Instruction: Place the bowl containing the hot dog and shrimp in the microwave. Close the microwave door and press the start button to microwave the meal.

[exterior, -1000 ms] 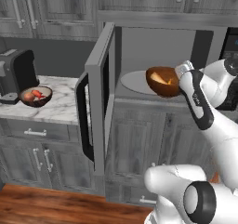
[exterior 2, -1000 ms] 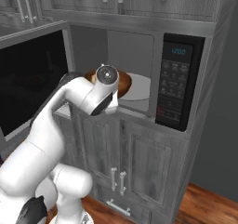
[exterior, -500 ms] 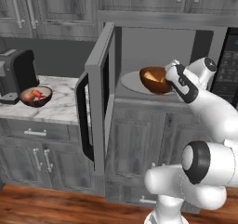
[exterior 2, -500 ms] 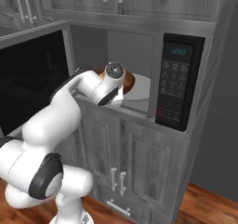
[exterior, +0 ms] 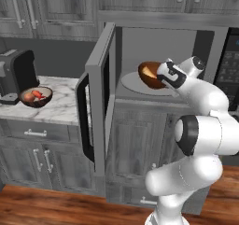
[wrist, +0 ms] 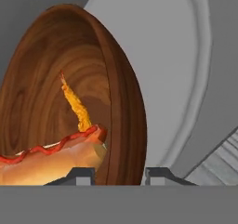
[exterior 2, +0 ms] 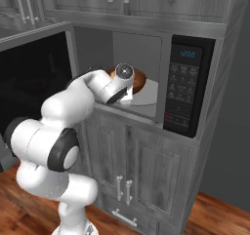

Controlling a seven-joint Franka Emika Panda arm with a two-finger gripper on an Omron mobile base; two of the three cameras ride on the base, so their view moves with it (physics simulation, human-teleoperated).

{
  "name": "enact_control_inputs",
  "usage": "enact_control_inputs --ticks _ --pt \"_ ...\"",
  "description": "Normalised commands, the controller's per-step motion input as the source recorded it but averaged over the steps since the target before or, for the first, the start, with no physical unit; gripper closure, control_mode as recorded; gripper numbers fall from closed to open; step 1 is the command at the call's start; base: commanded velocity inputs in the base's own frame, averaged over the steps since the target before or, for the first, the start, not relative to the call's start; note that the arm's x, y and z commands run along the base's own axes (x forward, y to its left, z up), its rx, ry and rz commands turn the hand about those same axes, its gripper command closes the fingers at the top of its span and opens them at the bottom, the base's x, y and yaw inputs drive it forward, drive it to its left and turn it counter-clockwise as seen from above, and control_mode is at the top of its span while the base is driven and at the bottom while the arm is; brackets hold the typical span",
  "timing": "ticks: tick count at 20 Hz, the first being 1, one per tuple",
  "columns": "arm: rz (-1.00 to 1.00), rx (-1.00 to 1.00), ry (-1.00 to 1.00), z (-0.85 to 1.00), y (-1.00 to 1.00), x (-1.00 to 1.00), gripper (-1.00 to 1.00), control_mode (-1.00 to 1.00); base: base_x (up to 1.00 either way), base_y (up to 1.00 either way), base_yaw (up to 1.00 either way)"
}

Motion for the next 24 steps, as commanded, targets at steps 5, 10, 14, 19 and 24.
enact_control_inputs --ticks 5,10,14,19,24 --pt "-0.03 0.00 0.00 -0.04 -0.04 0.45 -1.00 -1.00 0.00 0.00 0.00" --pt "0.00 0.00 0.00 0.00 0.00 0.03 -1.00 -1.00 0.00 0.00 0.00" --pt "0.00 -0.02 -0.12 0.18 0.00 -0.37 -1.00 -1.00 0.00 0.00 0.00" --pt "0.03 -0.07 -0.09 0.40 0.05 -0.82 -1.00 -1.00 0.00 0.00 0.00" --pt "0.24 -0.27 -0.02 0.34 0.20 -1.00 -1.00 -1.00 0.00 0.00 0.00"
